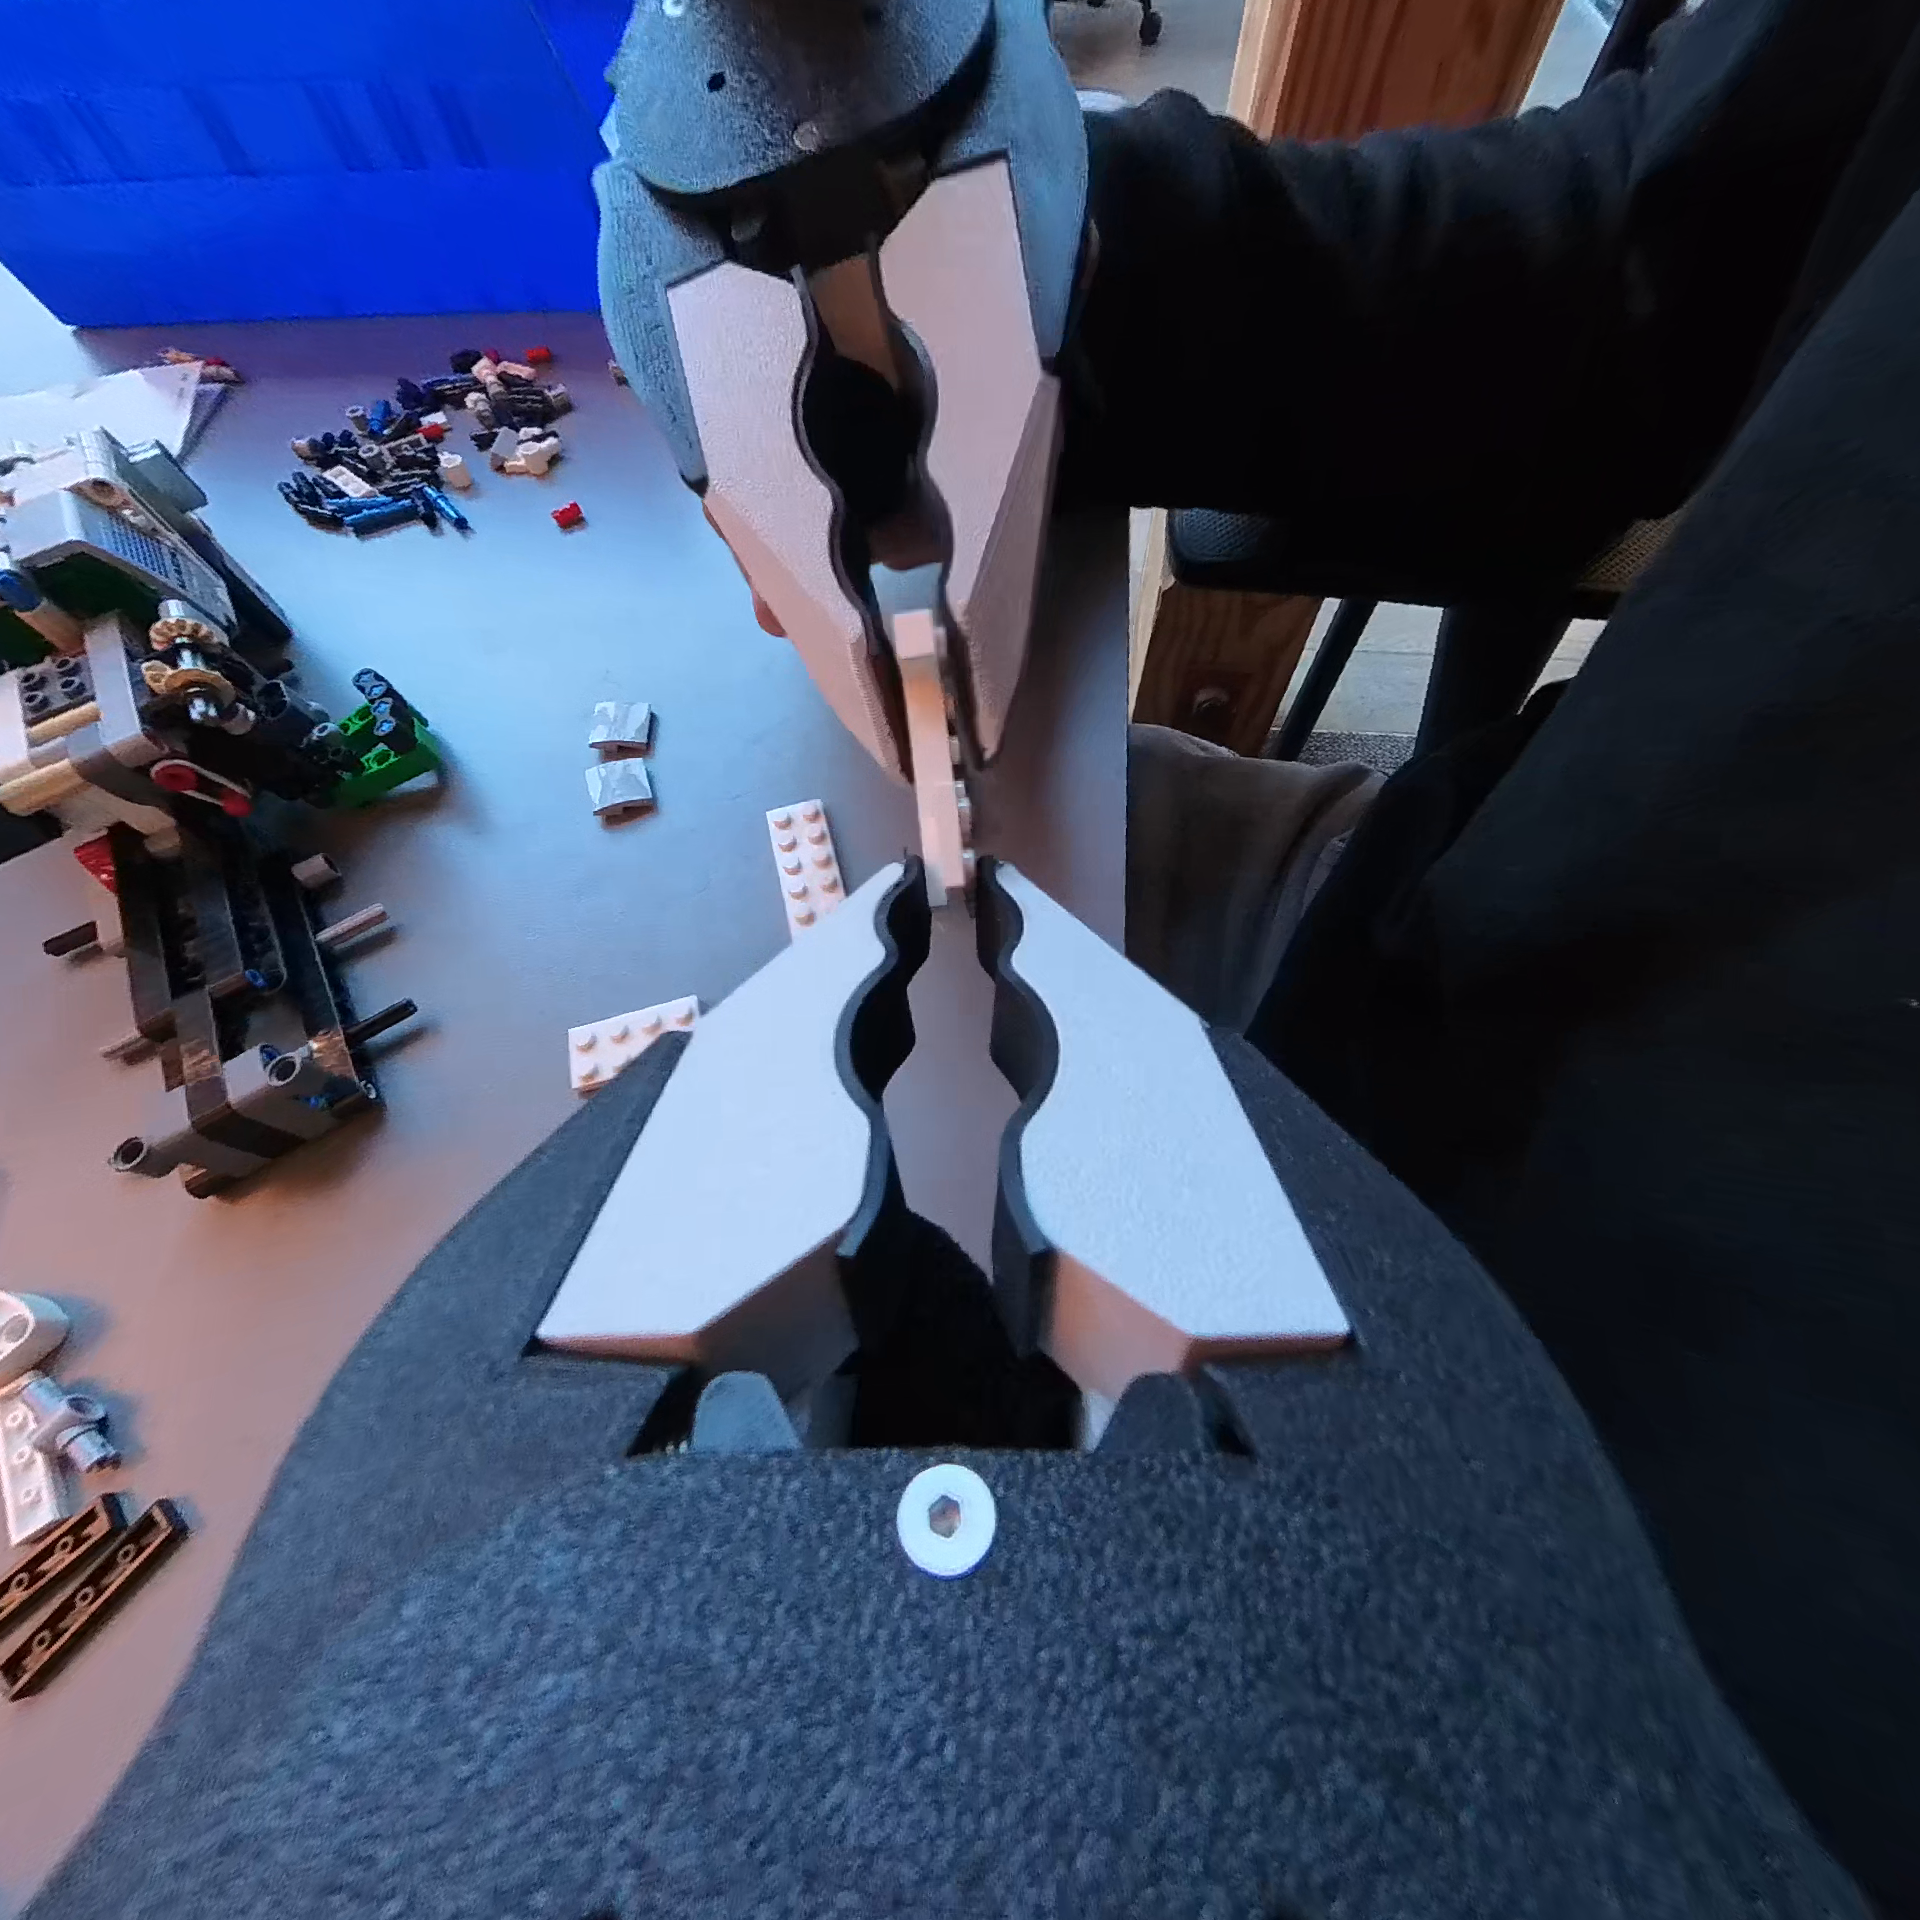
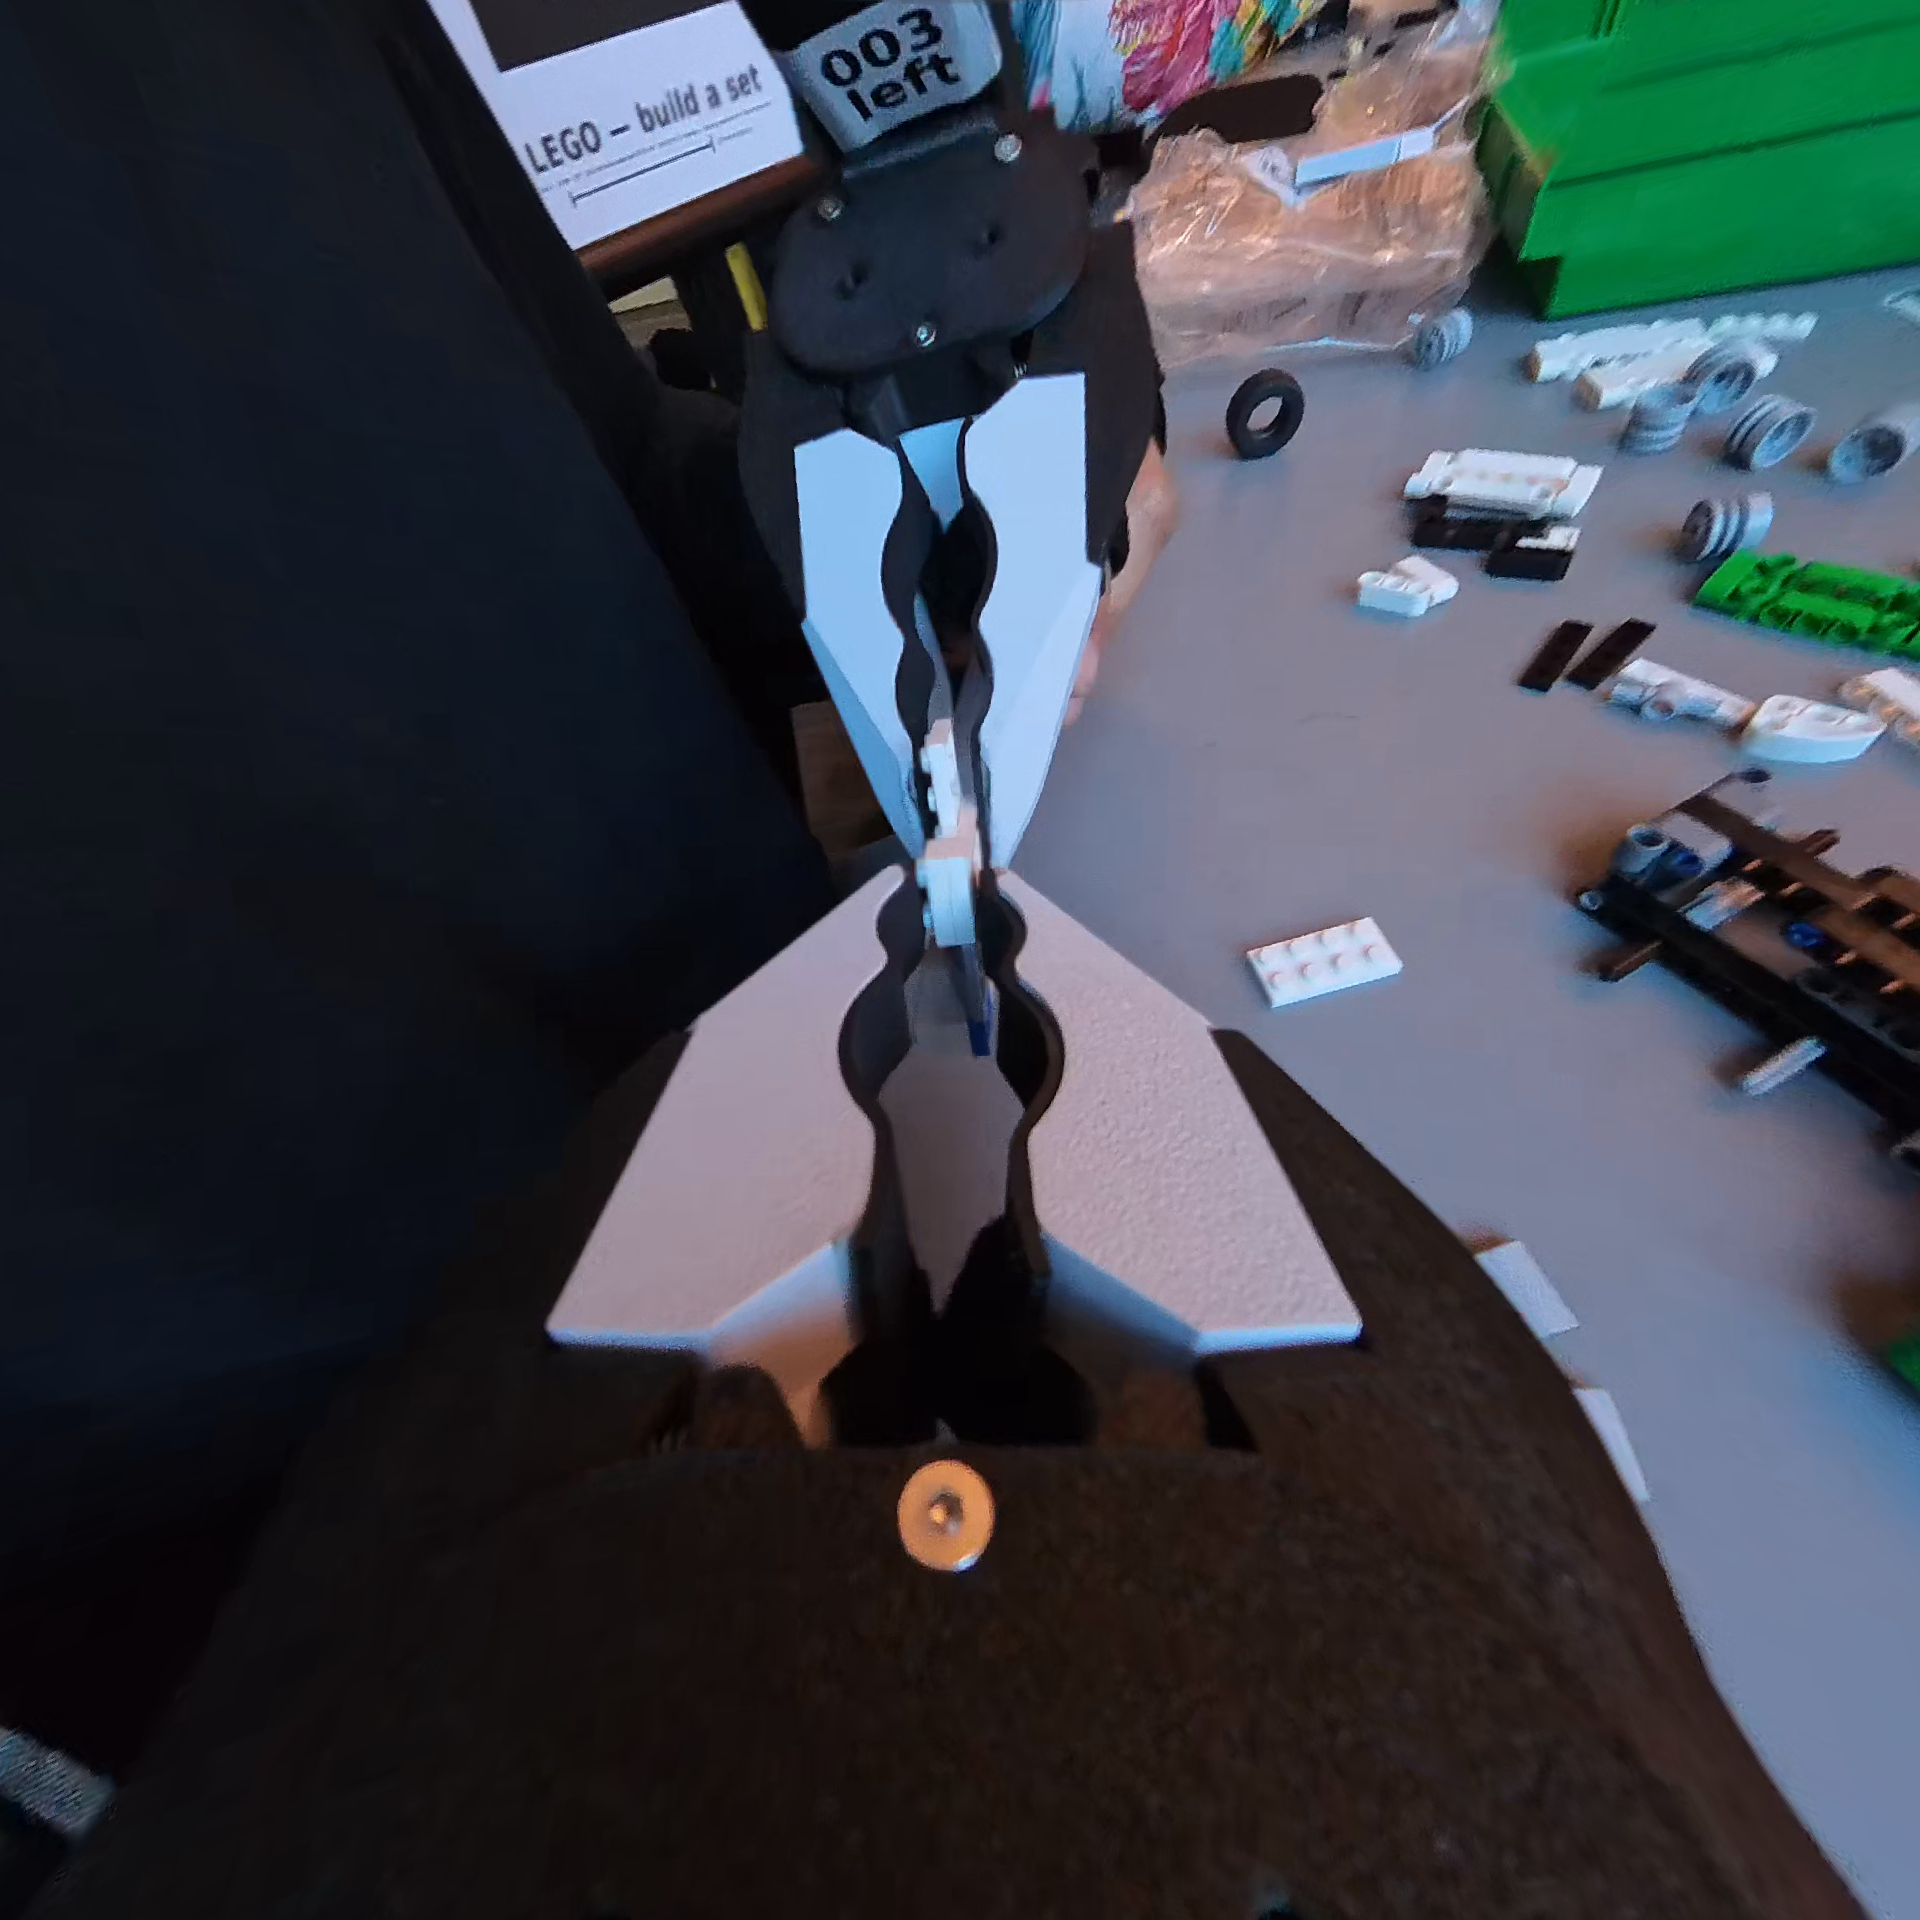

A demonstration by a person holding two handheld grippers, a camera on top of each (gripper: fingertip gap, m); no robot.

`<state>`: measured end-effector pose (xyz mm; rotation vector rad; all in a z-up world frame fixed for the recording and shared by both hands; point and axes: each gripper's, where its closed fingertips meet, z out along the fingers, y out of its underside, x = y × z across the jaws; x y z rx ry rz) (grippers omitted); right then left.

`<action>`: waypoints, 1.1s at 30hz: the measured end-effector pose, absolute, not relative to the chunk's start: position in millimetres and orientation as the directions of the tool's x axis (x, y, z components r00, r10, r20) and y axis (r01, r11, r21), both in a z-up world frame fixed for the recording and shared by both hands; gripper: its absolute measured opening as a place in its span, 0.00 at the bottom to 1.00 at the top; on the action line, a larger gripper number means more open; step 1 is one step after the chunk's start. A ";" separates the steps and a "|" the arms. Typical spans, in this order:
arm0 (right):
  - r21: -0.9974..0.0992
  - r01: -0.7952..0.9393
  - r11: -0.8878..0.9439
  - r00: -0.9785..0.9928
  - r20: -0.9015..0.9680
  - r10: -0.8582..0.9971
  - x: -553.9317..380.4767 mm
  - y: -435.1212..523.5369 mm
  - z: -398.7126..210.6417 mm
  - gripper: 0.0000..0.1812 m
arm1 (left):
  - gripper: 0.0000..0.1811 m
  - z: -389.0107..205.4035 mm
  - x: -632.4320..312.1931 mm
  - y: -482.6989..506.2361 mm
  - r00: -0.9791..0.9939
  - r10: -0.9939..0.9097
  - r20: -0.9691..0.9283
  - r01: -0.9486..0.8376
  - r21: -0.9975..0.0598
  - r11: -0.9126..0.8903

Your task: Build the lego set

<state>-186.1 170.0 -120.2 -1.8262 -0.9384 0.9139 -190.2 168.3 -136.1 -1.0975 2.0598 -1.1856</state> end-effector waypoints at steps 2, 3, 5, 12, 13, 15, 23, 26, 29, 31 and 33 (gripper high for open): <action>-0.906 0.253 -0.339 0.444 -0.202 0.873 -186.4 166.3 -120.2 0.06 | 0.04 -139.5 -191.9 167.6 -0.543 -0.838 -0.054 -0.400 -0.861 0.314; -0.908 0.265 -0.323 0.454 -0.178 0.873 -185.1 166.2 -119.8 0.05 | 0.04 -140.0 -192.4 167.4 -0.541 -0.839 -0.056 -0.401 -0.860 0.316; -0.912 0.279 -0.301 0.459 -0.149 0.876 -184.8 164.8 -118.7 0.04 | 0.04 -138.8 -194.0 164.4 -0.547 -0.837 -0.032 -0.402 -0.867 0.296; -0.925 0.193 -0.328 0.510 -0.191 0.839 -180.4 177.2 -114.7 0.04 | 0.05 -131.9 -189.9 177.8 -0.458 -0.888 0.048 -0.422 -0.891 0.170; -0.925 0.145 -0.351 0.530 -0.227 0.817 -177.3 182.3 -111.5 0.04 | 0.07 -129.1 -188.2 183.6 -0.429 -0.901 0.070 -0.416 -0.900 0.129; -0.929 0.013 -0.371 0.608 -0.287 0.740 -164.0 199.0 -102.3 0.04 | 0.13 -126.3 -184.8 199.5 -0.340 -0.937 0.082 -0.408 -0.910 0.068; -0.570 -0.770 -0.288 0.470 -0.811 0.349 -145.8 230.7 -82.3 0.01 | 0.37 -107.2 -173.4 231.1 0.145 -0.985 0.091 -0.242 -0.962 -0.125; -0.526 -0.795 -0.302 0.435 -0.842 0.319 -164.9 224.8 -86.7 0.04 | 0.40 -106.2 -174.6 228.1 0.215 -0.975 -0.064 -0.268 -0.963 0.005; -0.472 -0.816 -0.334 0.376 -0.872 0.313 -175.9 220.6 -88.1 0.04 | 0.37 -109.7 -175.6 221.0 0.209 -0.955 -0.210 -0.331 -0.934 0.133; -0.432 -0.825 -0.363 0.330 -0.891 0.311 -178.6 218.8 -90.0 0.04 | 0.30 -109.5 -177.2 219.5 0.204 -0.944 -0.259 -0.348 -0.921 0.178; -0.432 -0.825 -0.365 0.329 -0.891 0.311 -179.1 216.6 -91.0 0.04 | 0.30 -110.1 -178.0 217.6 0.190 -0.944 -0.270 -0.359 -0.914 0.189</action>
